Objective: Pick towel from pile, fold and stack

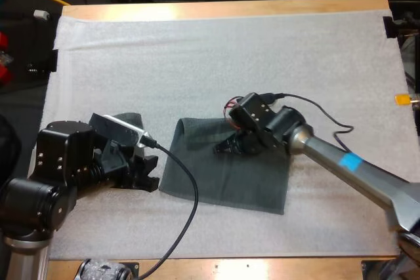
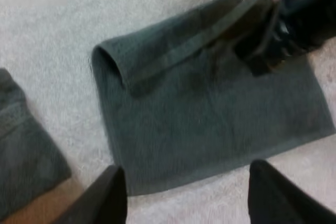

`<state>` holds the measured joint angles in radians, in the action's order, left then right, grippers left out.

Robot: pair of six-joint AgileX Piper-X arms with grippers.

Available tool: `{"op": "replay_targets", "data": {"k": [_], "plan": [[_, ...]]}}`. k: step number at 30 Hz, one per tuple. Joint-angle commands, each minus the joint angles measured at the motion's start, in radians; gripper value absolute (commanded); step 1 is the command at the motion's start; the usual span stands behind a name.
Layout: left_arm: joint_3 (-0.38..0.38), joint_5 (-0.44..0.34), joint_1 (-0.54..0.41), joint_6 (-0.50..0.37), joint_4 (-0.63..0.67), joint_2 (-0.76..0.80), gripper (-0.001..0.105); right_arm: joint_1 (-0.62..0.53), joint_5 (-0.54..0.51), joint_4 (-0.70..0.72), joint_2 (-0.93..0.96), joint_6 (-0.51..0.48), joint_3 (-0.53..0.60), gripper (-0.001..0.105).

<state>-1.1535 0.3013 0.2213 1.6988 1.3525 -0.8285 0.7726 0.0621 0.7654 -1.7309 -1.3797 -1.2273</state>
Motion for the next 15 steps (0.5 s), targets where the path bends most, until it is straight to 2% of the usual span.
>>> {"op": "replay_targets", "data": {"k": [1,11,15], "plan": [[0.000,-0.007,0.000,0.009,0.021,0.004,0.050,-0.002,0.012,-0.005,-0.015,-0.012,-0.024,0.000],[0.000,-0.007,0.000,0.013,0.043,0.004,0.050,-0.002,0.036,-0.007,-0.146,-0.012,-0.063,0.000],[0.000,-0.007,0.000,0.022,0.059,0.004,0.050,-0.002,0.016,-0.057,-0.179,-0.012,-0.065,0.000]]}}
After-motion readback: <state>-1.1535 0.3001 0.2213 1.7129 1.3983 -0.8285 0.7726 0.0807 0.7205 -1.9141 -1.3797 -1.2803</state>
